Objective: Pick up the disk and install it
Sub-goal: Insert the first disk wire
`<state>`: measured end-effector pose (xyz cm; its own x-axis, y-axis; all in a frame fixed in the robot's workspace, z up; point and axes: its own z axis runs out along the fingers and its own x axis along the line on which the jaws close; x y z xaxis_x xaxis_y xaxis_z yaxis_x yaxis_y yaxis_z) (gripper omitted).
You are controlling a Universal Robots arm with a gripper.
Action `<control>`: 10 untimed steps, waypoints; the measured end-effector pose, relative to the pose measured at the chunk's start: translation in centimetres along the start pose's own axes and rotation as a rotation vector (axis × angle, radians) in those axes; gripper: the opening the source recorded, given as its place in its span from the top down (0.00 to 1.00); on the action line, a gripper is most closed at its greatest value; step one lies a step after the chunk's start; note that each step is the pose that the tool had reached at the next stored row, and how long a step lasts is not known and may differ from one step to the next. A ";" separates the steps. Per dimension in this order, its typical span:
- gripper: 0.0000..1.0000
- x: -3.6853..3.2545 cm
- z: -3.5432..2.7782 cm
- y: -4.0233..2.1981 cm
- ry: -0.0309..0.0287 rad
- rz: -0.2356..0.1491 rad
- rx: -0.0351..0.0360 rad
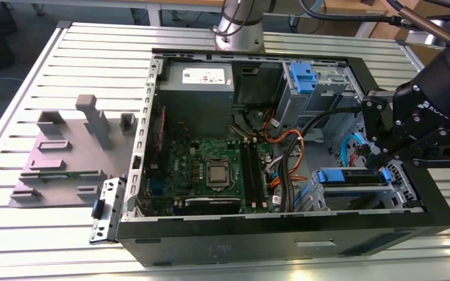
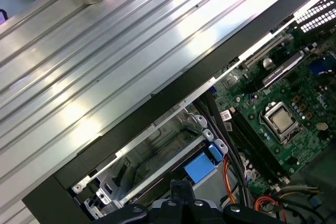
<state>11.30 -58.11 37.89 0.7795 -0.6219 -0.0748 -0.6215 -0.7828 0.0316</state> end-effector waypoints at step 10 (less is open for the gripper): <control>0.89 0.00 0.01 0.00 0.0003 -0.011 -0.0007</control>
<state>11.30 -58.11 37.88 0.7860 -0.6136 -0.0748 -0.6132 -0.7893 0.0316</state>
